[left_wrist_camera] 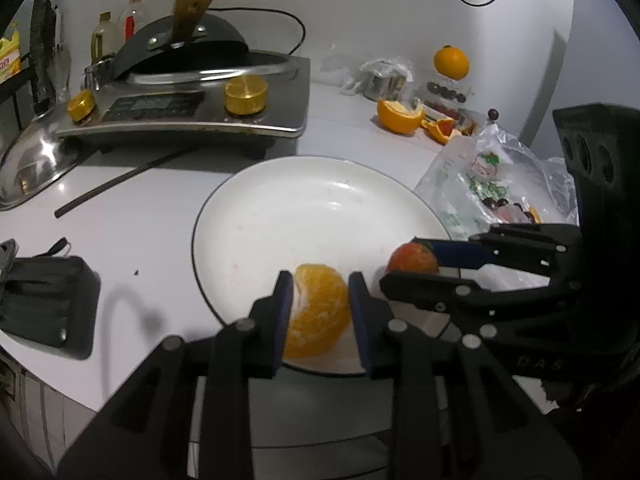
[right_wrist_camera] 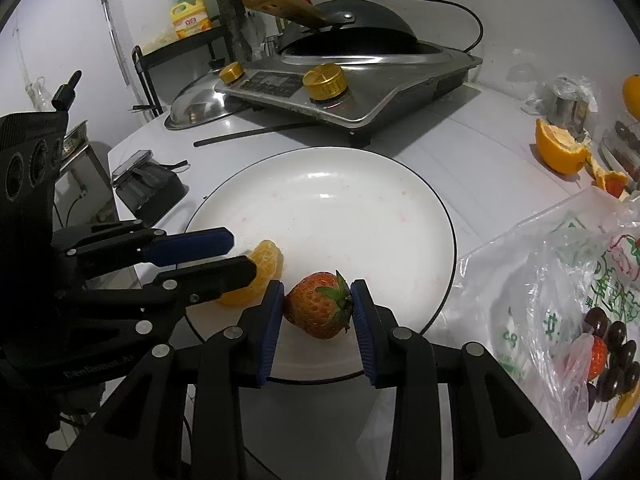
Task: Organize fruits
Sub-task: 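Open both grippers to drop the orange segment and strawberry onto the plate, then move the right tool back over the cherries on the bag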
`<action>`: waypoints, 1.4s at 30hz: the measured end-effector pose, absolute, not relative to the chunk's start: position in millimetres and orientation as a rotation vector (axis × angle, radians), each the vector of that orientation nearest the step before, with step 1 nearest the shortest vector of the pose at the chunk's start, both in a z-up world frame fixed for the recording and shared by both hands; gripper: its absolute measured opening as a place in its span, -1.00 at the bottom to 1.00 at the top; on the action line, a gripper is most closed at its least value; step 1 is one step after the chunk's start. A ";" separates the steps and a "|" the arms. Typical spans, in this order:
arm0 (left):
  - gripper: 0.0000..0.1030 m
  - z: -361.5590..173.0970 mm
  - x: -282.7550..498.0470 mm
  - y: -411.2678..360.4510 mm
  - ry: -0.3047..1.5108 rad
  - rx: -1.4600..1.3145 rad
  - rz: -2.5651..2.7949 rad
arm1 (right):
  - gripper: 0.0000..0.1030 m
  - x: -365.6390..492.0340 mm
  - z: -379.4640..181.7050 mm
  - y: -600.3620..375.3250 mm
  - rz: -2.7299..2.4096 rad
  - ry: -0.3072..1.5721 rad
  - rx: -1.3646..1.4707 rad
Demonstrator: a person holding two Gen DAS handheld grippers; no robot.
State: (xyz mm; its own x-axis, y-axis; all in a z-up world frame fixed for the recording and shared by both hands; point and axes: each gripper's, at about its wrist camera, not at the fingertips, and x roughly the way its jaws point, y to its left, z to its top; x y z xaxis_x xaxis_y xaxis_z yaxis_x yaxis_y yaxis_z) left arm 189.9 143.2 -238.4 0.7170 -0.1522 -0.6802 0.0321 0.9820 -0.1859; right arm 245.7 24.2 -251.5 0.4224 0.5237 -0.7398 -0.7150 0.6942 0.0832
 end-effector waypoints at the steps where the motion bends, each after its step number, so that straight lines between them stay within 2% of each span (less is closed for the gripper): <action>1: -0.38 -237.7 189.2 143.1 0.765 -0.162 -0.100 | -0.30 244.9 -250.7 23.4 0.785 0.820 -0.260; 3: -0.35 -235.8 187.5 142.5 0.763 -0.155 -0.096 | -0.26 242.3 -247.2 21.1 0.779 0.807 -0.258; 5: -0.34 -233.9 185.5 141.3 0.761 -0.149 -0.096 | -0.12 240.3 -242.8 17.8 0.777 0.794 -0.252; 7: -0.33 -232.8 183.9 140.3 0.758 -0.147 -0.088 | -0.11 237.5 -238.2 13.4 0.776 0.780 -0.249; 8: -0.26 -232.2 182.8 139.5 0.756 -0.146 -0.086 | -0.10 236.5 -236.5 12.1 0.773 0.775 -0.250; 9: -0.01 -231.5 181.5 138.6 0.753 -0.147 -0.084 | -0.10 235.1 -234.6 9.7 0.769 0.769 -0.251; 11: 0.13 -229.9 178.5 137.7 0.744 -0.153 -0.079 | -0.10 232.4 -231.0 5.0 0.764 0.760 -0.247; 42: 0.16 -197.7 168.3 41.0 0.699 -0.045 -0.156 | -0.10 201.2 -192.4 -123.1 0.630 0.612 -0.170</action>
